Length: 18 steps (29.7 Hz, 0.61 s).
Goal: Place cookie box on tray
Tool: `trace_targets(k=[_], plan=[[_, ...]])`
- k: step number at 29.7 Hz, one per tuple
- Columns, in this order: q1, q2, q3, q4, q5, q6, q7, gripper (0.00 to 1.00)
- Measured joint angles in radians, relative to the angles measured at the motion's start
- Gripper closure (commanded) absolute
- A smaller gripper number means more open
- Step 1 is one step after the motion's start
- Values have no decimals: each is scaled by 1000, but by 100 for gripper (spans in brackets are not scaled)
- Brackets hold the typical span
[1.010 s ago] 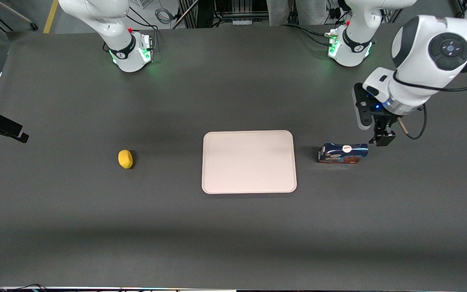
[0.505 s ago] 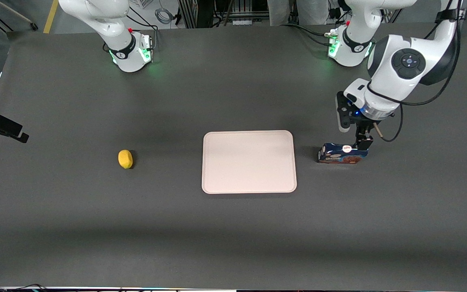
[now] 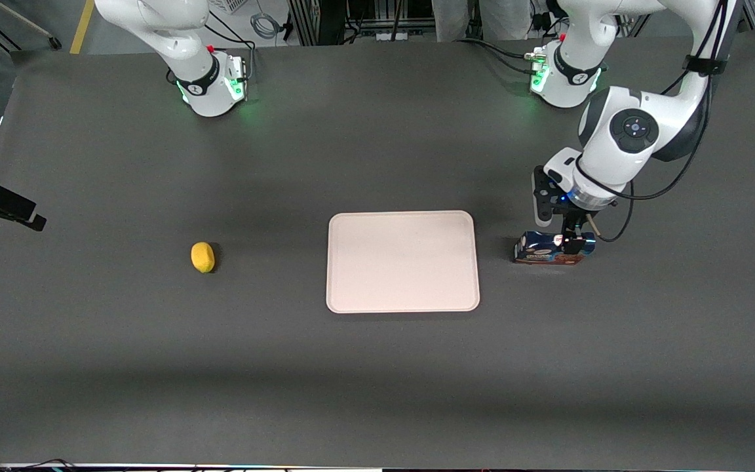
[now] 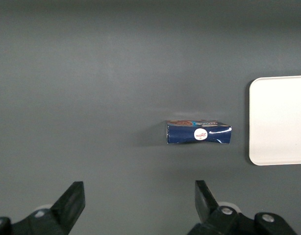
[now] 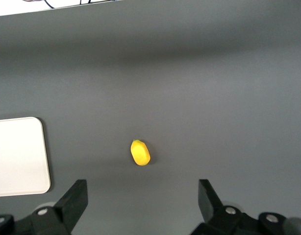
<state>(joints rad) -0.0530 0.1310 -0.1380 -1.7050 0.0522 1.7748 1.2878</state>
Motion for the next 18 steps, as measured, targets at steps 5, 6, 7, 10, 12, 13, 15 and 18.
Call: trace_targets(k=[5,6,7,10,12,13,15,18], plan=[[-1,0,-1,85,-3,-88,-18,89],[-1,0,-1,95,-3,-97,-19,89],[-1,0,-1,103,-3,-103,-21,89],[-1,1,0,116,-11,-113,-28,89],[-1,2,0,118,-39,-113,-47,89],[-1,3,0,118,-56,-113,-64,89],[-1,5,-1,118,-94,-112,-119,89],[-2,9,-16,118,-128,-104,-231,89]])
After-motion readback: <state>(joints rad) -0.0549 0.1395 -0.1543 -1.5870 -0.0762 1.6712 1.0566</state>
